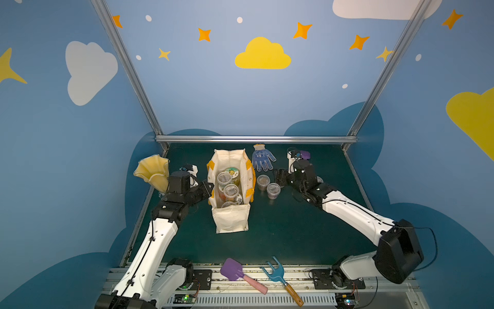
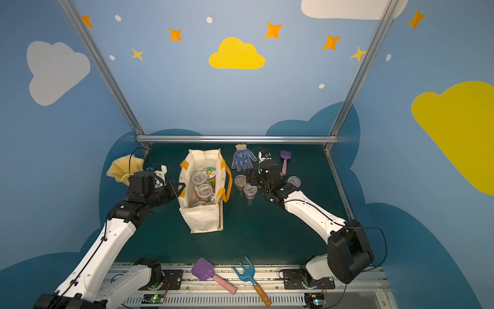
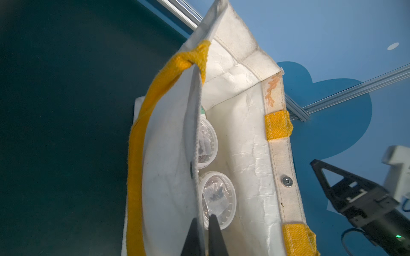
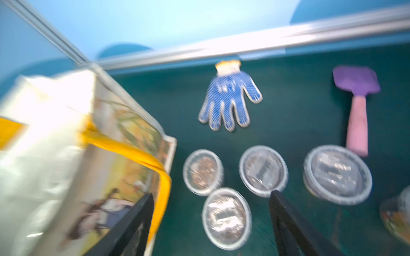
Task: Take out the seed jars from the canvas bag
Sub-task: Place the seed jar at the center of the board, then pick up the seed jar from the canvas bag.
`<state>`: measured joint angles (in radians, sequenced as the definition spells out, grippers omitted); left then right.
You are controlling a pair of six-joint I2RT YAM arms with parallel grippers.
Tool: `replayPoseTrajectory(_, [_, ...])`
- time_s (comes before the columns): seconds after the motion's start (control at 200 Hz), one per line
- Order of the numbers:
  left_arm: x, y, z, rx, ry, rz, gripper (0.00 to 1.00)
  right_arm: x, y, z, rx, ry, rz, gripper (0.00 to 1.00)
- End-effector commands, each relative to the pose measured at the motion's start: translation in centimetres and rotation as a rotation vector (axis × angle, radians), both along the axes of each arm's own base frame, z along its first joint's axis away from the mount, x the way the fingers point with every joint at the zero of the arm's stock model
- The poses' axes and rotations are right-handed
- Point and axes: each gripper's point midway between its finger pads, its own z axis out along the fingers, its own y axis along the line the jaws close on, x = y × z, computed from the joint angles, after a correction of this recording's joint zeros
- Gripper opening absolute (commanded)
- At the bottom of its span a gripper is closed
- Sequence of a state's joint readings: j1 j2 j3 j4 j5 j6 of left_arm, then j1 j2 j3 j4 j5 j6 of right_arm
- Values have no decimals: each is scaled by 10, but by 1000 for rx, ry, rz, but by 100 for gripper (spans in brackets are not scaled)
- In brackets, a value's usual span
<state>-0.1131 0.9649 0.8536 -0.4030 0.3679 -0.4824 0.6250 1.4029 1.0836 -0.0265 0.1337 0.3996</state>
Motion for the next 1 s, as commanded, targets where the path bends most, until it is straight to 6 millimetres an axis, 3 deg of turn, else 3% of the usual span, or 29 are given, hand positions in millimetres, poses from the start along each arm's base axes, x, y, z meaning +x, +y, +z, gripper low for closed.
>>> replayPoseTrajectory(0.0, [0, 0, 13, 6, -54, -9, 7, -13, 31, 48, 33, -37, 177, 78])
replayPoseTrajectory(0.17, [2, 0, 12, 3, -53, -10, 7, -41, 93, 78, -20, -27, 435, 78])
replayPoseTrajectory(0.3, [2, 0, 13, 1, -56, -8, 7, -61, 137, 80, -41, -19, 573, 78])
replayPoseTrajectory(0.42, [2, -1, 13, 3, -58, -11, 6, -67, 168, 65, -57, 19, 640, 79])
replayPoseTrajectory(0.606, [-1, 1, 14, 10, -62, -9, 6, -67, 203, 21, -106, 120, 698, 80])
replayPoseTrajectory(0.786, [-2, 1, 14, 8, -62, -11, 5, -53, 219, -17, -185, 208, 651, 82])
replayPoseTrajectory(0.996, [-4, 0, 14, 3, -63, -15, 5, -42, 228, -34, -239, 230, 605, 84])
